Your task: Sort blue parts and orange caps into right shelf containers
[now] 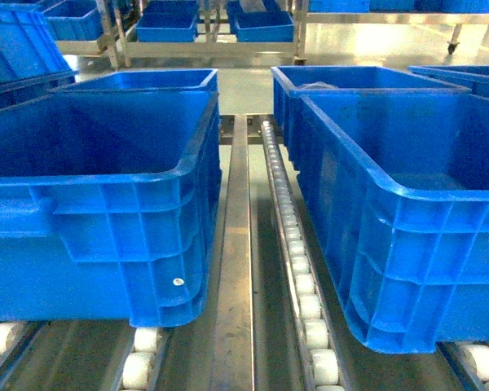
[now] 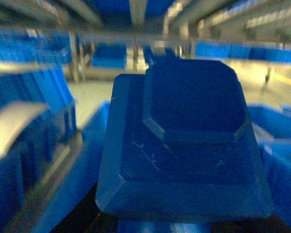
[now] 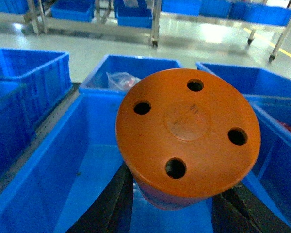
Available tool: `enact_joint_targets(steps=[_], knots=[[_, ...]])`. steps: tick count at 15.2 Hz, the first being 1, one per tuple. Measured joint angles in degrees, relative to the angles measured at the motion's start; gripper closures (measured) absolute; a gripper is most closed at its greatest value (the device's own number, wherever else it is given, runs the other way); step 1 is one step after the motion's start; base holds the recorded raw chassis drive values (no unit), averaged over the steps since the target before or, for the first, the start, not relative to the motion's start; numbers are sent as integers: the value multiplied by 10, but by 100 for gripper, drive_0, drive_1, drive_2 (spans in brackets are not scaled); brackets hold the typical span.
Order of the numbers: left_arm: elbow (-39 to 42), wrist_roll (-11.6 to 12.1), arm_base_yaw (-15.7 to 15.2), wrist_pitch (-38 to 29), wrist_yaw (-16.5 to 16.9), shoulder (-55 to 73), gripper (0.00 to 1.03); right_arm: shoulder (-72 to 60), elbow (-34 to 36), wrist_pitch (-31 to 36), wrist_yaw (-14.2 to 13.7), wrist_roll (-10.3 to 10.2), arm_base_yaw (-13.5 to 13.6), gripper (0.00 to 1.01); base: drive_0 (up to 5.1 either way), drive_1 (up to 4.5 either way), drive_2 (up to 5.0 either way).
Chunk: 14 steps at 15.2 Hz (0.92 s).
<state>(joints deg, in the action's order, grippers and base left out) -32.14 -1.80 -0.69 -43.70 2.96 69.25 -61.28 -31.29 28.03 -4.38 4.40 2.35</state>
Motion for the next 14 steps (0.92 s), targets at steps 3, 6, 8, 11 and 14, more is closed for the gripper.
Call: enact_joint_targets(steps=[3,6,8,11,14], knots=[[-143,-43,16,57,-3,206,28,-215,-117,-10,-14,-8,14,28,0,0,0],[-121,-43,17,37,10,205,6,-227,-118,6,-14,-10,10,4,0,0,0],[-84,-58,16,46,-2,169,5,-235,-120,1,-53,-2,10,3,0,0,0],[21,-4,6,-74,-30,118,37,-183,29,228,42,-33,-23,43,0,0,0],[128,8,8,-91,-30,34,79,-98,129,243,43,-35,-26,85,0,0,0]])
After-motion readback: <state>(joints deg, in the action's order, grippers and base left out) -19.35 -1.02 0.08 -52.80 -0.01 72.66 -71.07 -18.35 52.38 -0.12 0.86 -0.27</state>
